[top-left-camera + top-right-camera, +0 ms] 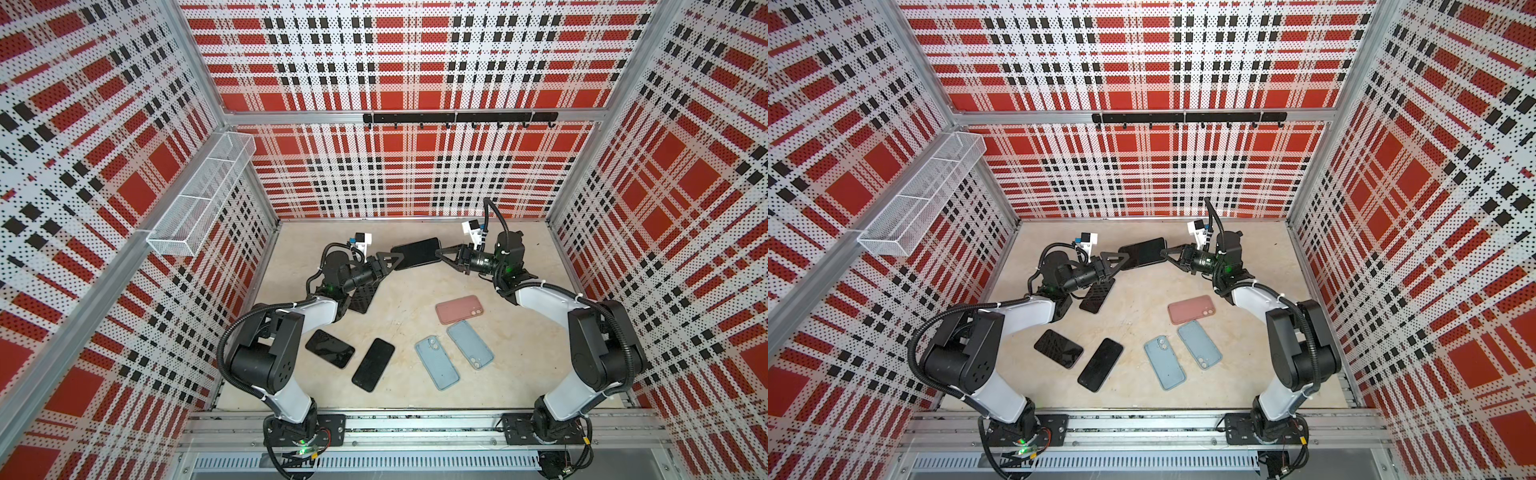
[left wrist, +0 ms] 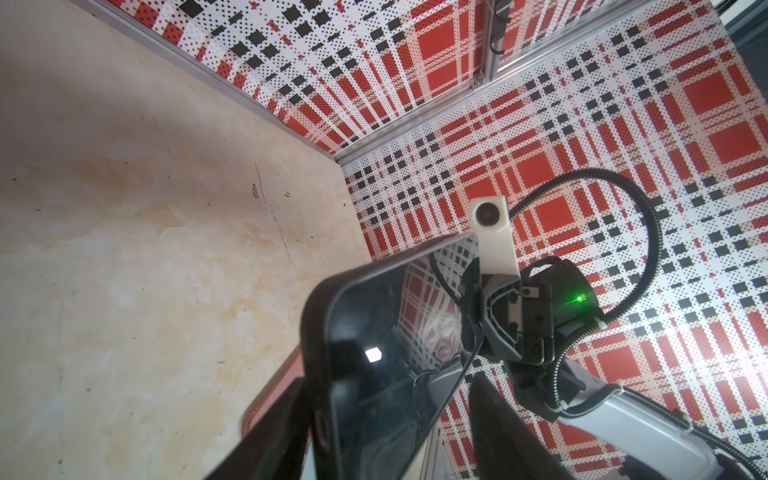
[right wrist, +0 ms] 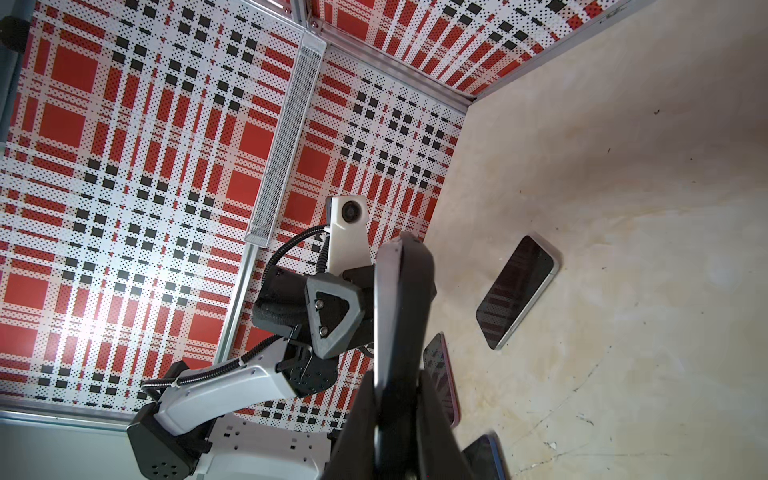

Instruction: Put the phone into the phone case

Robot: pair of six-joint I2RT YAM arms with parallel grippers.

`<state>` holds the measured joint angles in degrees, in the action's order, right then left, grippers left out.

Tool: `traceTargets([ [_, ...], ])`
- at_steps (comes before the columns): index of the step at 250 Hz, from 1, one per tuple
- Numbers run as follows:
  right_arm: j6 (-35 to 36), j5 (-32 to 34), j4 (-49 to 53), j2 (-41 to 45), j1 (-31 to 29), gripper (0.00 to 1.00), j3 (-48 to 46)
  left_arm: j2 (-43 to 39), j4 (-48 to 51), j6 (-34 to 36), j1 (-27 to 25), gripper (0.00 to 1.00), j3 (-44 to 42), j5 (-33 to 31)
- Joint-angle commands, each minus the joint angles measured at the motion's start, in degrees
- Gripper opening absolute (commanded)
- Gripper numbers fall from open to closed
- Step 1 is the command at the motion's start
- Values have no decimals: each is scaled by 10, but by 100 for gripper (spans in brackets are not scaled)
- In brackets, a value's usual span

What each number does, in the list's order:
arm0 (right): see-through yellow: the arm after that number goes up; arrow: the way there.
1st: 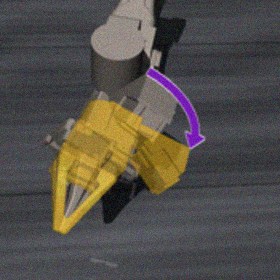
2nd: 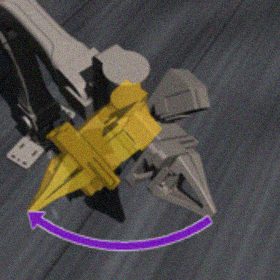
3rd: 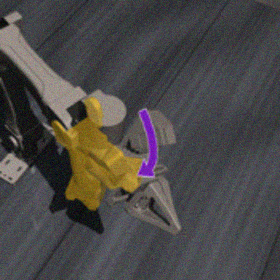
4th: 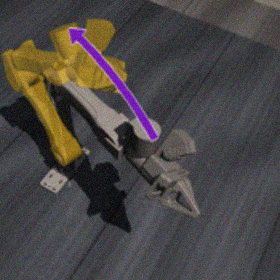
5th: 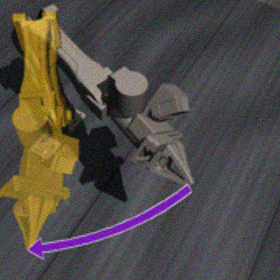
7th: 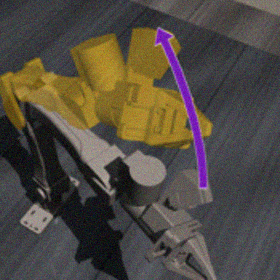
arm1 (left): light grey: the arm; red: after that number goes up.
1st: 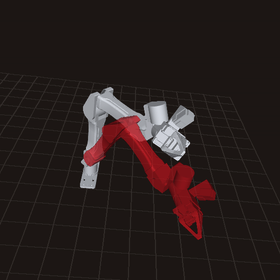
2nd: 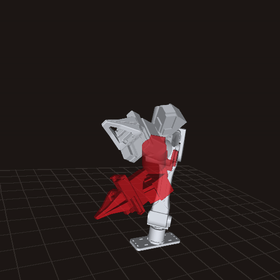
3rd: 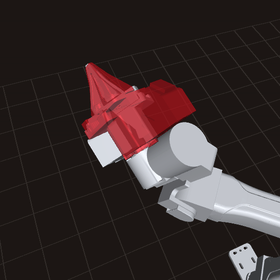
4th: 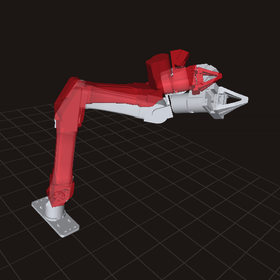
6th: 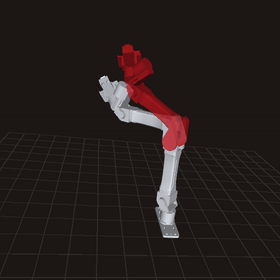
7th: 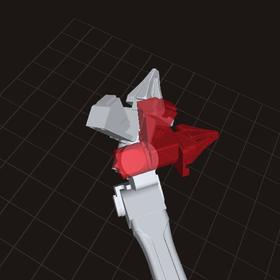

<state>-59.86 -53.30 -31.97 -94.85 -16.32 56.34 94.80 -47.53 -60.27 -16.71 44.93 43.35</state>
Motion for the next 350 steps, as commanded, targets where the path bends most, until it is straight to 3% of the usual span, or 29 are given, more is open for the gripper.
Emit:
traceTargets([
  [1, -5, -9, -61, 9, -1, 0, 0, 6, -18, -3, -2, 58, 4, 0],
  [81, -29, -13, -103, -8, -3, 3, -12, -25, -41, 0, -31, 29, 5, 2],
  [170, -47, -14, -146, -20, 1, 36, 6, -28, -100, -40, -28, 8, -4, 8],
  [227, -146, -20, -295, -63, 9, 42, 19, -25, -133, -64, -31, 6, -6, 11],
  [295, -143, -14, -292, -78, 9, 42, 41, -23, -127, -63, -44, 6, 1, 12],
  [350, -143, -5, -283, -86, 9, 35, 57, -20, -127, -64, -51, 6, 2, 9],
])
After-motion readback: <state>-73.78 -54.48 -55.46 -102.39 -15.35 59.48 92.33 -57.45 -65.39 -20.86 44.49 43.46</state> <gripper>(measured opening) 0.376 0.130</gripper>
